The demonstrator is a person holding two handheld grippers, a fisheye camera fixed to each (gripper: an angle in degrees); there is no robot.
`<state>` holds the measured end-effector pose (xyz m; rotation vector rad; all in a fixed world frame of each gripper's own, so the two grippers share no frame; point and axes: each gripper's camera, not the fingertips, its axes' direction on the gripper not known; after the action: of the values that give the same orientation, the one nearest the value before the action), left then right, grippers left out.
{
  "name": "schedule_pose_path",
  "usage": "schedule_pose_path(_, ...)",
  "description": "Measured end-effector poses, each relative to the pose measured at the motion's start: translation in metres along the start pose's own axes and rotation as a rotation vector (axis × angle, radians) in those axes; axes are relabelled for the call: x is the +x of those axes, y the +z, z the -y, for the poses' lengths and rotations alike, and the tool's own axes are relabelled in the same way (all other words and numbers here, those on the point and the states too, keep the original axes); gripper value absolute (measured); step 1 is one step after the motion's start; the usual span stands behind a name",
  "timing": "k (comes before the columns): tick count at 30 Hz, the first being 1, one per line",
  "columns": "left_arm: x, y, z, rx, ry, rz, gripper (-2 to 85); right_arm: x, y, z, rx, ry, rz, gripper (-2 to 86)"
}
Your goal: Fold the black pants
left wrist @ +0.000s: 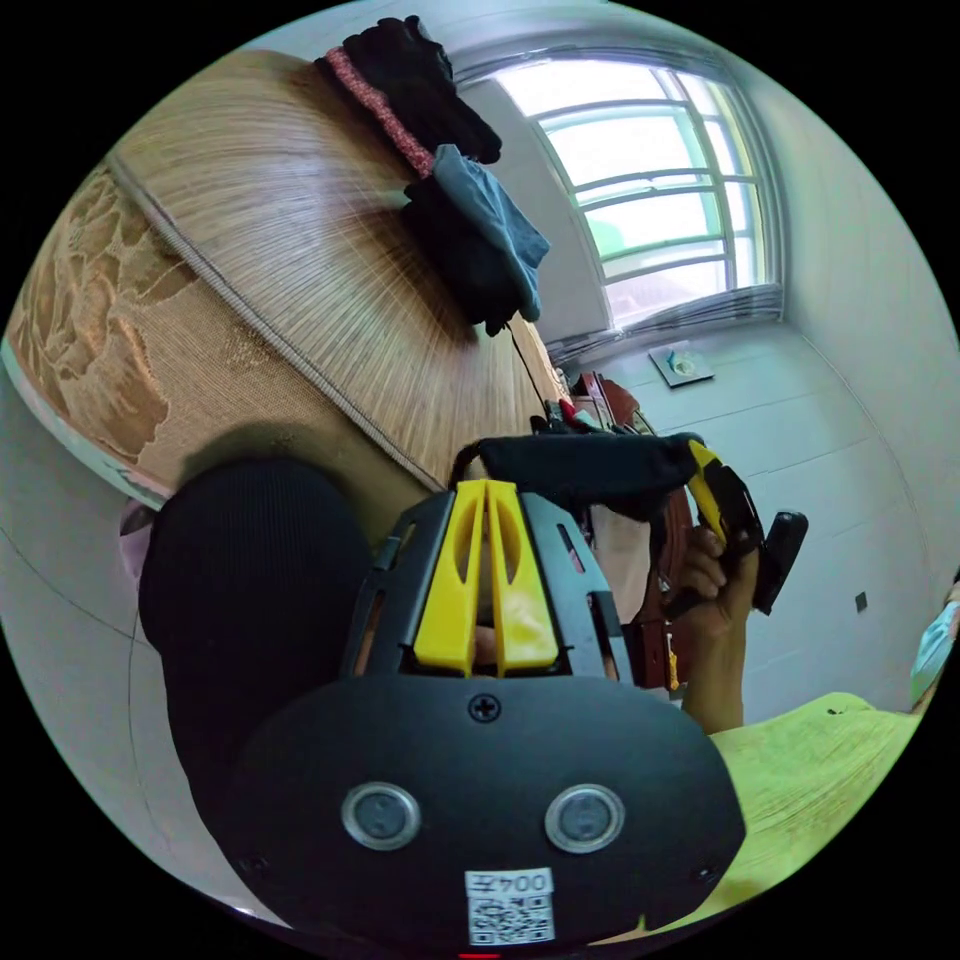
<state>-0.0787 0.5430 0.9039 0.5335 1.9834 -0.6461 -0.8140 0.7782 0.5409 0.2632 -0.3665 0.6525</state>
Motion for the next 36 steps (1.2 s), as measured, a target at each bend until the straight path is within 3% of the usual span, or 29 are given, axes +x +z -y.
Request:
schedule_pose_path(4,0.006,-0.003,-0.006,0.019,-0.014,-0.020,0.3,-0.023,0.062,-0.009,-0.130,-0.017,0.054,5.6)
schedule_pose_path(9,0.030,-0.005,-0.019,0.039,0.062,0.005,0.4,0.024,0.075,-0.029,-0.080,0.196,0.170,8.1)
schedule_pose_path(12,0.057,-0.001,-0.028,0.045,0.151,0.113,0.6,0.044,0.076,-0.044,-0.074,0.211,0.197,8.6)
schedule_pose_path(17,0.146,0.033,-0.065,-0.019,0.548,0.366,0.9,0.041,0.086,-0.054,-0.082,0.232,0.360,9.5)
schedule_pose_path(20,0.175,0.050,-0.089,-0.019,0.665,0.477,0.9,0.046,0.108,-0.052,-0.123,0.357,0.405,6.0)
schedule_pose_path(23,0.184,0.053,-0.100,-0.018,0.678,0.478,0.9,0.066,0.121,-0.059,-0.117,0.545,0.391,1.9)
schedule_pose_path(29,0.206,0.054,-0.120,0.015,0.704,0.474,0.8,0.051,0.161,-0.058,-0.281,0.455,0.297,-0.5)
schedule_pose_path(36,0.236,0.068,-0.148,-0.002,0.852,0.492,0.5,0.047,0.186,-0.041,-0.228,0.453,0.484,-0.7)
